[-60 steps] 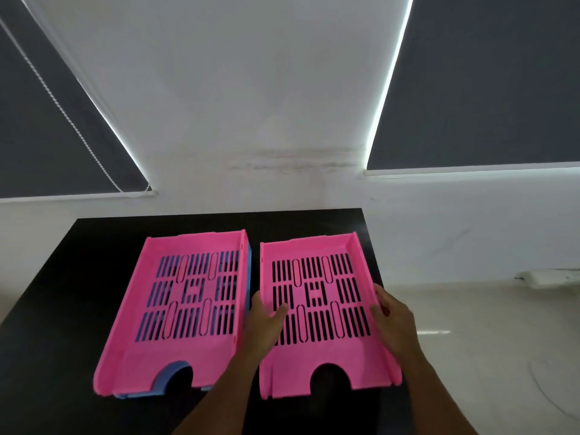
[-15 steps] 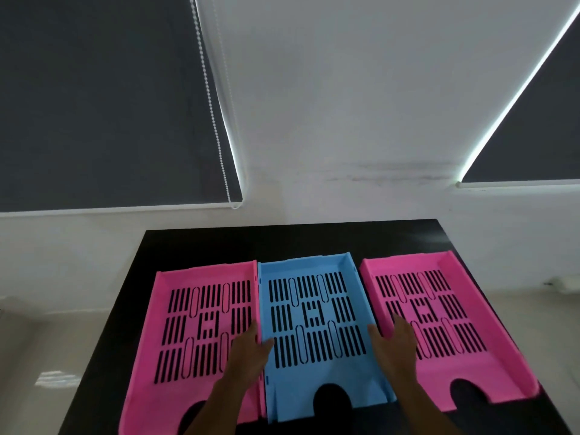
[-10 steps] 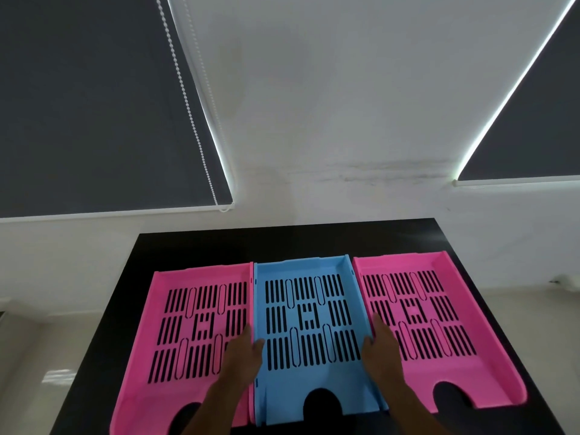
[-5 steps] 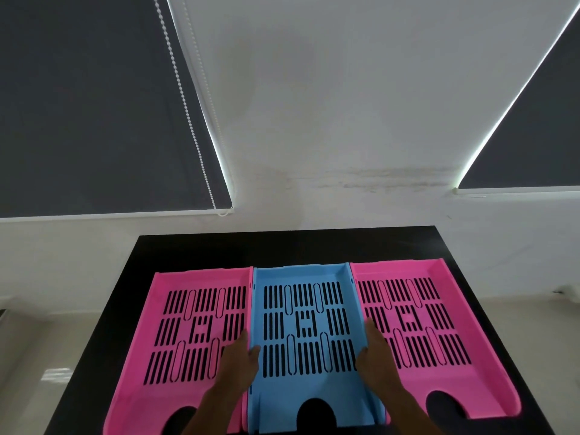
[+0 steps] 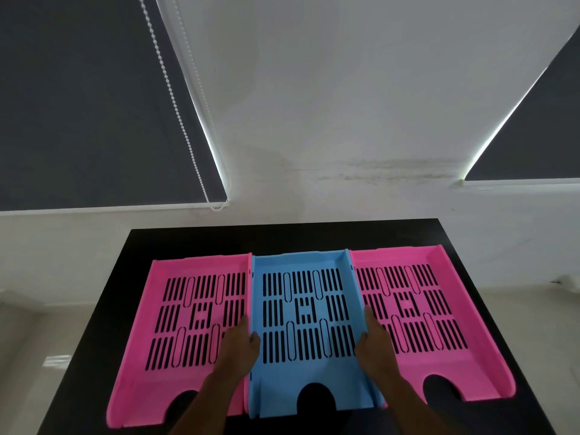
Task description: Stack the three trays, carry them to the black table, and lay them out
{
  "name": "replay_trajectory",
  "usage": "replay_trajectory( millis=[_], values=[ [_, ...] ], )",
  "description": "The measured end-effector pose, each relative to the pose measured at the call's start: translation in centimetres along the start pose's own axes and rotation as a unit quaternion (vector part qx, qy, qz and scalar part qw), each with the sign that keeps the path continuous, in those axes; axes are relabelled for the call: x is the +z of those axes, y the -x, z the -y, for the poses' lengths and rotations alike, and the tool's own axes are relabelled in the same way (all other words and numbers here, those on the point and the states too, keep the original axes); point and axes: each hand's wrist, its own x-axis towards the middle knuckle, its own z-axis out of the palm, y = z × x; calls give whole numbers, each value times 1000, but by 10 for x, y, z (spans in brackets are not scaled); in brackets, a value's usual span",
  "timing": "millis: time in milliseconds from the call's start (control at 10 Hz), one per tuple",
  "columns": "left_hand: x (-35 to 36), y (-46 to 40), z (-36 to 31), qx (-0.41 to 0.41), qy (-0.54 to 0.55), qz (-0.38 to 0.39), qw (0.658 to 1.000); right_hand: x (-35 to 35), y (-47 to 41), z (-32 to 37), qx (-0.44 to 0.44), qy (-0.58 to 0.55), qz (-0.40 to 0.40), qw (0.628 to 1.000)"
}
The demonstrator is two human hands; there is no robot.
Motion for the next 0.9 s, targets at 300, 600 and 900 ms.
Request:
replay_trajectory(
  millis=[300,600,900],
  values=[
    [-4,-44,-18,13,-30,-4,999,-3,-37,20,-10,3,-4,1000],
    [-9,-59,-22,-3,-51,4,999,-5,-48,26,-5,16,-4,1000],
    [-16,-7,-36,42,-9,-44,998,-30,-10,50,-28,-18,-55,998]
  ],
)
